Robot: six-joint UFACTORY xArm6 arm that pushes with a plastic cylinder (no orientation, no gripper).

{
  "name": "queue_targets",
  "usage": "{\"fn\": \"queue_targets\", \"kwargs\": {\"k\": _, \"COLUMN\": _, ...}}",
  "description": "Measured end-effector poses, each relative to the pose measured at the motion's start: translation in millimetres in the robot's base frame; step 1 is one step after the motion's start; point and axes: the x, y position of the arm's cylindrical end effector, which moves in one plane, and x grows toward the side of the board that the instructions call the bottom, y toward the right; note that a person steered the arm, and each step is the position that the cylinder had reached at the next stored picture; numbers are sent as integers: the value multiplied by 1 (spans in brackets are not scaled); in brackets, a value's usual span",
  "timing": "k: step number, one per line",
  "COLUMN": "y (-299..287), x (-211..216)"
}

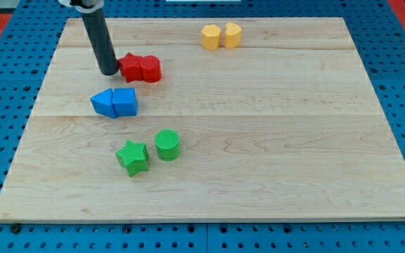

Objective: Push the green star towards the top left

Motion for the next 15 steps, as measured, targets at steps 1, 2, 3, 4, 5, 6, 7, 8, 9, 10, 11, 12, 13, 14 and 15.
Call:
{"fn": "queue_targets", "kwargs": {"k": 1, "y": 43, "x": 0}}
{"fn": "queue_targets", "kwargs": {"k": 2, "y": 73, "x": 0}}
{"fn": "queue_targets", "kwargs": {"k": 3, "y": 125, "x": 30}}
{"fn": "queue_targets", "kwargs": {"k": 4, "y": 177, "x": 86}}
{"fn": "queue_targets", "kwargs": {"k": 5, "y": 169, "x": 180}}
{"fn": "queue_targets", "kwargs": {"k": 6, "y": 86, "x": 203}}
{"fn": "queue_targets", "kwargs": {"k": 7, "y": 18, "x": 191}}
{"fn": "queue_targets", "kwargs": {"k": 8, "y": -34, "x": 181}}
{"fn": "queue_targets", "kwargs": {"k": 9, "y": 19, "x": 207}}
{"fn": "queue_targets", "kwargs": {"k": 10, "y": 39, "x": 197}}
{"fn": "queue_targets", "kwargs": {"k": 11, "y": 55, "x": 171}}
{"fn": "queue_targets", "kwargs": {"k": 12, "y": 12, "x": 149}}
{"fn": "queue_targets", "kwargs": {"k": 13, "y": -52, "x": 136}}
{"fn": "queue_targets", "kwargs": {"k": 14, "y": -57, "x": 117}}
{"fn": "queue_targets", "kwargs": {"k": 15, "y": -54, "x": 112}}
